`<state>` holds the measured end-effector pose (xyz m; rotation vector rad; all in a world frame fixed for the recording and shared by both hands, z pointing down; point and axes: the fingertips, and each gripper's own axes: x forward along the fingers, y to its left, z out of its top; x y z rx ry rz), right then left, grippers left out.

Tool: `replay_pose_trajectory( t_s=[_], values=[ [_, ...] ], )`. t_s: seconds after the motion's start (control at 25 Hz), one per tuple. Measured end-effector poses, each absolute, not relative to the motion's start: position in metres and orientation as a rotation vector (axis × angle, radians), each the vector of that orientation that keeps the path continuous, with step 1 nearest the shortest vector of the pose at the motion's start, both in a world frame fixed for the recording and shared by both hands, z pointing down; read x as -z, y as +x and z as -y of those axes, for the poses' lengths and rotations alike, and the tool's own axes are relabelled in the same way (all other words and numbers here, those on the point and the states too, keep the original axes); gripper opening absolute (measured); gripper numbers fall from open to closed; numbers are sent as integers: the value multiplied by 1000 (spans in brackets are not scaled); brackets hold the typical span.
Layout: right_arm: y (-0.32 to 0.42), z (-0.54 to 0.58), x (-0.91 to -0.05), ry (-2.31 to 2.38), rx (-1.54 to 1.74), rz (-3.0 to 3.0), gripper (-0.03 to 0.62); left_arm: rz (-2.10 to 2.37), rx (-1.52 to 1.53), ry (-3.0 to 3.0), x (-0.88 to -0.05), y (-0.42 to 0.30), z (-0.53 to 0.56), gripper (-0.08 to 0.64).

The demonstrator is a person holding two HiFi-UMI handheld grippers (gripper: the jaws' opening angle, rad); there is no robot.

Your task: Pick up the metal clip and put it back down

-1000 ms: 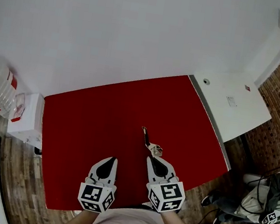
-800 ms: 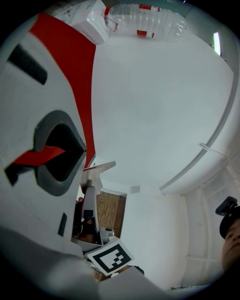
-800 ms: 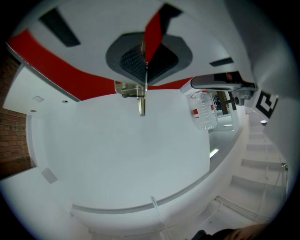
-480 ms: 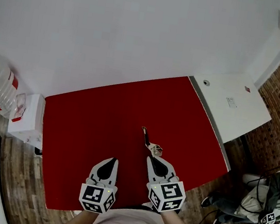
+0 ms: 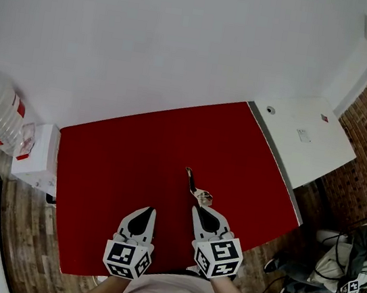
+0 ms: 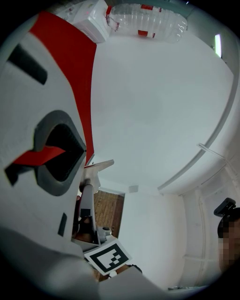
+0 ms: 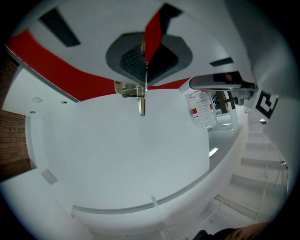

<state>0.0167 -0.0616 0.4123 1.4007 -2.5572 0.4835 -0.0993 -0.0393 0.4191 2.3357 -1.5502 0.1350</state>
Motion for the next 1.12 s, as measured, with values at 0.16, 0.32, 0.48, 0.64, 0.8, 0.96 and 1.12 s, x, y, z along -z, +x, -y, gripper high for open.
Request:
replay_pose_trajectory(
  t_s=[0.16, 0.32, 0.48, 0.64, 0.8, 0.96, 1.12],
  values=[
    [16, 61, -412, 1402, -485, 2560, 8, 1550, -132, 2329, -421, -100, 40, 3],
    [15, 62, -412, 1400, -491, 2560, 8, 1556, -134, 2323, -422, -103, 40, 3],
    [15, 62, -410, 1398, -489, 2564, 8, 1553, -134, 2323, -423, -102, 40, 3],
    [13, 64, -412, 1389, -491, 2562, 8, 1553, -130, 2322, -424, -103, 42, 3],
    [12, 66, -413, 1380, -495, 2562, 8, 1562, -131, 2325, -424, -103, 43, 3],
    [10, 68, -418, 1370, -509, 2554, 8, 1561, -141, 2319, -426, -105, 45, 3],
    [10, 72, -423, 1361, -549, 2549, 8, 1548, -149, 2319, -430, -104, 47, 3]
  ],
)
